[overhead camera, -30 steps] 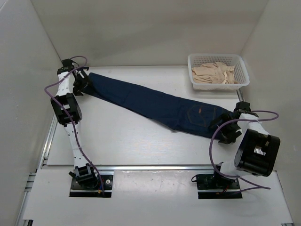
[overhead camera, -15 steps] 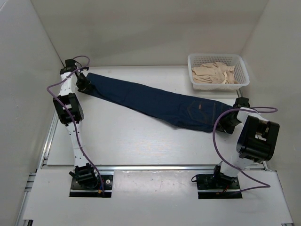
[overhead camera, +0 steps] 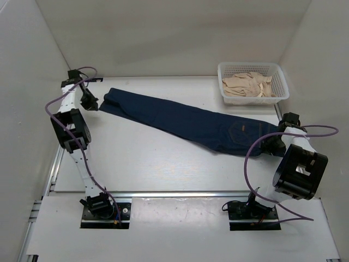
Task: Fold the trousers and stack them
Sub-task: Fold the trousers
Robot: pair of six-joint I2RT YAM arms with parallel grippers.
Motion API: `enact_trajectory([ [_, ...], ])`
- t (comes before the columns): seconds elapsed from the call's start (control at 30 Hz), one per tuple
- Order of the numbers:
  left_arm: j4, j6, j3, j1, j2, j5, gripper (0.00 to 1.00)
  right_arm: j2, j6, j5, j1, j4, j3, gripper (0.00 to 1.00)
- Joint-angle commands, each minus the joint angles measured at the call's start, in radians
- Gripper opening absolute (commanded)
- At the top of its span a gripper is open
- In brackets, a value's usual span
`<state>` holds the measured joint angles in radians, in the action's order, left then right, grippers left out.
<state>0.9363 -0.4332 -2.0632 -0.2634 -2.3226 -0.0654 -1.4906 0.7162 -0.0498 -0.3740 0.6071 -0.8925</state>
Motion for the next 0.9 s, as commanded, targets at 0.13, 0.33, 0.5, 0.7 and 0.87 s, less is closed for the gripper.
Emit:
enact_trajectory([
  [0.13, -0.025, 0.022, 0.063, -0.069, 0.235, 0.01, 0.23, 0.007, -0.055, -0.026, -0.013, 0.033, -0.026, 0.0],
  [0.33, -0.001, 0.073, -0.107, -0.016, 0.051, -0.083, 0.69, -0.016, -0.055, 0.002, -0.013, 0.023, -0.017, 0.0],
  [0.5, -0.001, 0.082, -0.143, 0.003, -0.001, -0.08, 0.1, -0.025, -0.073, 0.013, -0.013, 0.014, -0.008, 0.0],
  [0.7, -0.001, 0.082, -0.212, 0.015, -0.079, -0.126, 0.51, -0.045, -0.083, 0.025, -0.013, 0.002, 0.001, 0.0],
  [0.87, -0.001, 0.082, -0.319, 0.015, -0.179, -0.137, 0.62, -0.063, -0.083, 0.056, -0.013, -0.007, 0.001, 0.0],
])
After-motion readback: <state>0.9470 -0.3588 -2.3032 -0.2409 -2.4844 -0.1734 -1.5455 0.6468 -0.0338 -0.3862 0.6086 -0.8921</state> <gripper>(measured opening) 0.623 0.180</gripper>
